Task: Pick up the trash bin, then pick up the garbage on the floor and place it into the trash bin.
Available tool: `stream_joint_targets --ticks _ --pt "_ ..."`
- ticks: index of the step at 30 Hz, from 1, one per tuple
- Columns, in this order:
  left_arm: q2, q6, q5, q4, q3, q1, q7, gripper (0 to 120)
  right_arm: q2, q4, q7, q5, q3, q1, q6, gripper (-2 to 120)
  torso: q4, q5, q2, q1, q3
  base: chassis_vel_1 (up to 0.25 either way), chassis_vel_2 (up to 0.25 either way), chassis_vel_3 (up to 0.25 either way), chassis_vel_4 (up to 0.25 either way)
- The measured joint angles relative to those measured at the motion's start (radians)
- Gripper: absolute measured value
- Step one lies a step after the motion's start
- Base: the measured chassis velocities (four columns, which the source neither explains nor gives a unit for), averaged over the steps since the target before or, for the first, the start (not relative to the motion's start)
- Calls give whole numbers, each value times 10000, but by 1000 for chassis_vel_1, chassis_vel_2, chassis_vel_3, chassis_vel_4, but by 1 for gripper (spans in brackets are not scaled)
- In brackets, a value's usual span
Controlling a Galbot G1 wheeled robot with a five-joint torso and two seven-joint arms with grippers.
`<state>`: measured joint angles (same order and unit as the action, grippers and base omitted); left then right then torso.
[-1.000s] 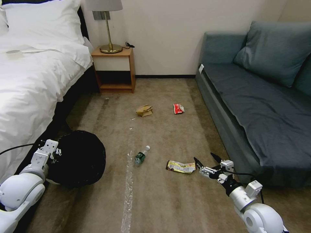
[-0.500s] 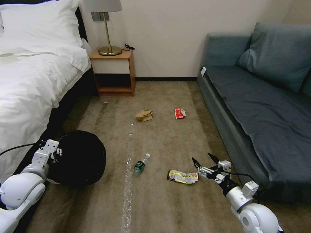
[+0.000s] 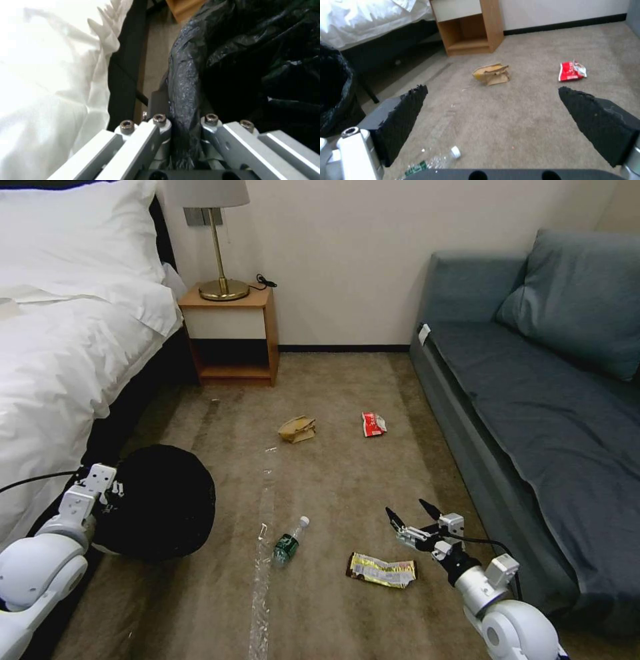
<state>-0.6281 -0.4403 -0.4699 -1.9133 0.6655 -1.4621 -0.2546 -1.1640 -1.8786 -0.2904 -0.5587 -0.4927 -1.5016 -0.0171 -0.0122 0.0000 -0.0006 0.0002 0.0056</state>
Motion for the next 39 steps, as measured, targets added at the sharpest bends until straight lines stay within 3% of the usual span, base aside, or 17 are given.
stream_joint_targets --ticks 6,8,11,17,21,24,33,39 --pt "50 130 -11 -7 190 -110 105 4 -59 -44 171 -112 144 63 -222 100 1 2 0 0 1 -50 62 60 -67" --pt "-37 164 -5 -41 205 -150 46 4 354 -197 58 -141 135 23 -887 100 0 0 0 0 0 0 0 0 0" --pt "-100 122 -23 -141 203 -211 -119 4 835 -125 -400 -6 90 81 -1114 100 0 0 1 0 -1 0 0 0 0" --pt "-256 -724 -611 -740 -25 -412 -734 4 1493 961 -999 532 826 440 -1272 100 3 0 1 0 0 0 0 0 0" --pt "-305 -783 -597 -846 -117 -383 -795 4 1501 1391 -1069 777 1085 546 -1246 100 1 2 1 0 -1 0 0 0 0" --pt "-425 -840 -459 -1181 -378 -396 -814 4 1052 2714 -1230 1716 1751 745 -1061 100 0 1 1 0 0 0 0 0 0" --pt "-615 -738 -120 -1316 -539 -482 -746 4 349 3561 -1173 2219 2400 986 -1115 100 0 4 2 0 -1 0 0 0 0" --pt "-785 -272 244 -1143 -496 -701 -532 4 317 4539 -1257 2590 2618 1554 -688 100 0 -2 1 -1 -1 0 0 0 0"
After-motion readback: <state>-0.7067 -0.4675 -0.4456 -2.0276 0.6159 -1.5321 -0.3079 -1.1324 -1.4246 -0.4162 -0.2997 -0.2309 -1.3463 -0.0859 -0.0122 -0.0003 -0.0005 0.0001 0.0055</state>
